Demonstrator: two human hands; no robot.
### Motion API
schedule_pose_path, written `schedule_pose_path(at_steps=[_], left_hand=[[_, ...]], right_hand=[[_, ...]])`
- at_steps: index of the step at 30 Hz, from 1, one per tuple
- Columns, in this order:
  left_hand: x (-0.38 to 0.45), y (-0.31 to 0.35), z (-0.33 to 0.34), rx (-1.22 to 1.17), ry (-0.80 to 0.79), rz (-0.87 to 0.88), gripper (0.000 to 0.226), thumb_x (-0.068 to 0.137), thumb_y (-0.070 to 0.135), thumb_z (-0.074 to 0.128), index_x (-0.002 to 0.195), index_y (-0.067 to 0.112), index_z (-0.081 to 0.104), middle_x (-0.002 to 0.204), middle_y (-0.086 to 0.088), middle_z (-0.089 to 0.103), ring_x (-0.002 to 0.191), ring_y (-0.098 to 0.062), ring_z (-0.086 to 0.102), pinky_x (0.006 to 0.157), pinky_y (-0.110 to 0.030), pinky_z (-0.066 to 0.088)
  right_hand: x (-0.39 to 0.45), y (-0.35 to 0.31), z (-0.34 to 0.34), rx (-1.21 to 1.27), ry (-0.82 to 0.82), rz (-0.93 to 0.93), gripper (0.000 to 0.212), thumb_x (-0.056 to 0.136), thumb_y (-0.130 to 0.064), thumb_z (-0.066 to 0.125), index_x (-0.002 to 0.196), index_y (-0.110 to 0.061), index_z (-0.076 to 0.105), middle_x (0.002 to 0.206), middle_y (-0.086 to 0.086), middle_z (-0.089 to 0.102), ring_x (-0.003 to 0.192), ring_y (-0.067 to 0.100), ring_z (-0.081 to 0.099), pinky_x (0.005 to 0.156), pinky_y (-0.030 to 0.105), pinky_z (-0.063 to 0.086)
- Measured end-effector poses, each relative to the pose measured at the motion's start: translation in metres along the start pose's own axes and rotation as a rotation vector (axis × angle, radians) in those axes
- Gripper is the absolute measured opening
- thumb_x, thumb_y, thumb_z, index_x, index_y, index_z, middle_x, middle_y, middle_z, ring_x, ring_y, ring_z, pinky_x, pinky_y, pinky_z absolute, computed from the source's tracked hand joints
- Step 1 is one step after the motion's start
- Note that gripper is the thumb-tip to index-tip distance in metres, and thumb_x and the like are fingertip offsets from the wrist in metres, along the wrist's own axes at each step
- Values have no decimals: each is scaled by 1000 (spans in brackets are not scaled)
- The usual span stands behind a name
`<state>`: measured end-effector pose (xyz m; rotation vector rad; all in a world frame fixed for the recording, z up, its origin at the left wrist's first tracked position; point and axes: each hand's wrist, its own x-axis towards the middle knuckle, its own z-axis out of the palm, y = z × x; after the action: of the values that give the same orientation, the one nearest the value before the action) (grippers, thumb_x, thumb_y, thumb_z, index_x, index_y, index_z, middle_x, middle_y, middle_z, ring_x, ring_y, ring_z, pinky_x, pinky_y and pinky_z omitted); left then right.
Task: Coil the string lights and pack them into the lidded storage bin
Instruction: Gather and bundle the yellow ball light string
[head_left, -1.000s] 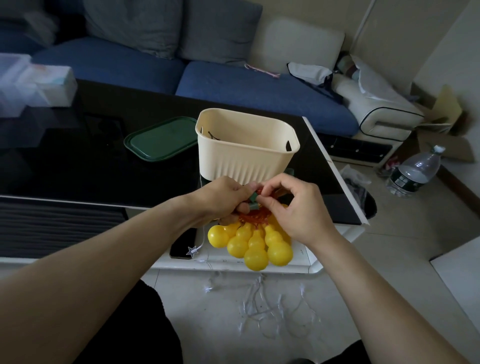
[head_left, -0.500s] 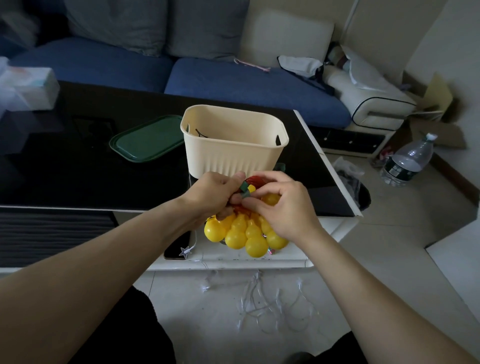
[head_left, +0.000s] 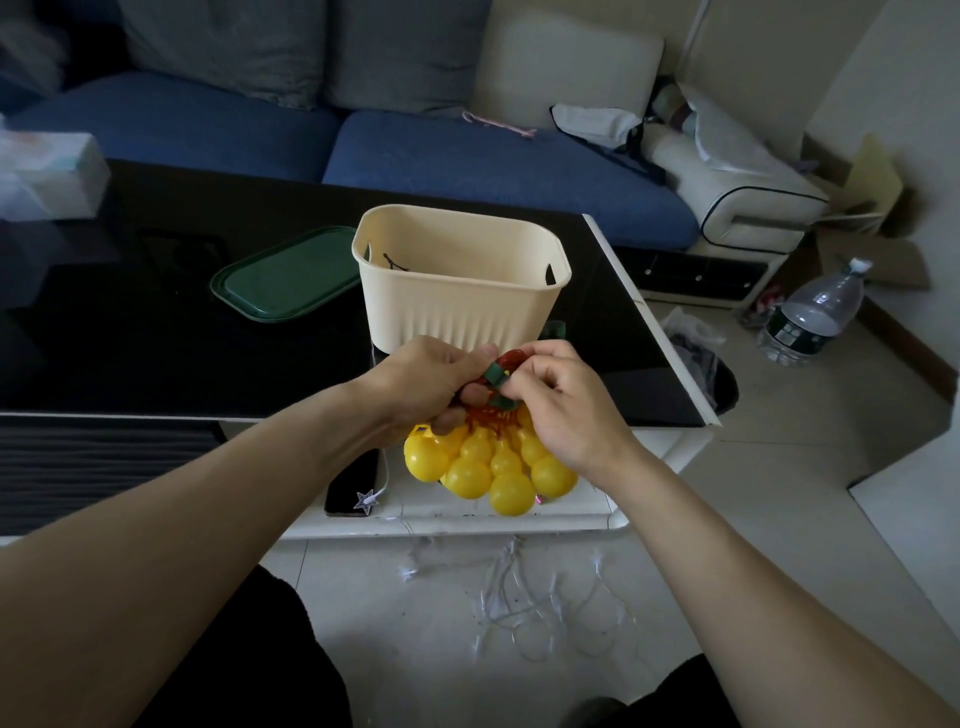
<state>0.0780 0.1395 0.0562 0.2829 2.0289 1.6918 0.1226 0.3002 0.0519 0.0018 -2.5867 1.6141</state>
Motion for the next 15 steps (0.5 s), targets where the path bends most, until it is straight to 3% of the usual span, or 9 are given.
schedule_pose_path(at_steps=[4,7,11,15], left_hand=[[0,0,7,95,82,86,52,102,38,49,58,10,49,45,2,44,37,-14,35,40,-23,31],[-2,1,13,185,150,184,53,102,37,49,56,10,49,45,-2,43,36,-14,37,39,-21,32],[-3,0,18,241,203,260,49,100,33,54,60,6,52,45,-4,48,33,-14,40,39,-21,34],[-5,-1,16,281,206,264,47,99,32,57,61,5,54,38,4,50,32,-14,46,38,-19,36]], right_hand=[[-4,-2,-5,47,-26,-33,25,90,-10,69,65,-12,70,123,-1,60,109,8,61,97,28,46],[-5,-2,-7,90,-32,-46,22,91,-10,69,69,-11,74,124,-3,64,112,7,62,100,28,46],[-8,-2,-4,193,-84,-13,46,96,-13,63,50,-20,66,99,-2,67,97,6,65,88,27,46],[-13,-1,-3,179,-118,-14,34,99,-20,62,67,-17,73,113,7,67,110,1,62,100,25,47]])
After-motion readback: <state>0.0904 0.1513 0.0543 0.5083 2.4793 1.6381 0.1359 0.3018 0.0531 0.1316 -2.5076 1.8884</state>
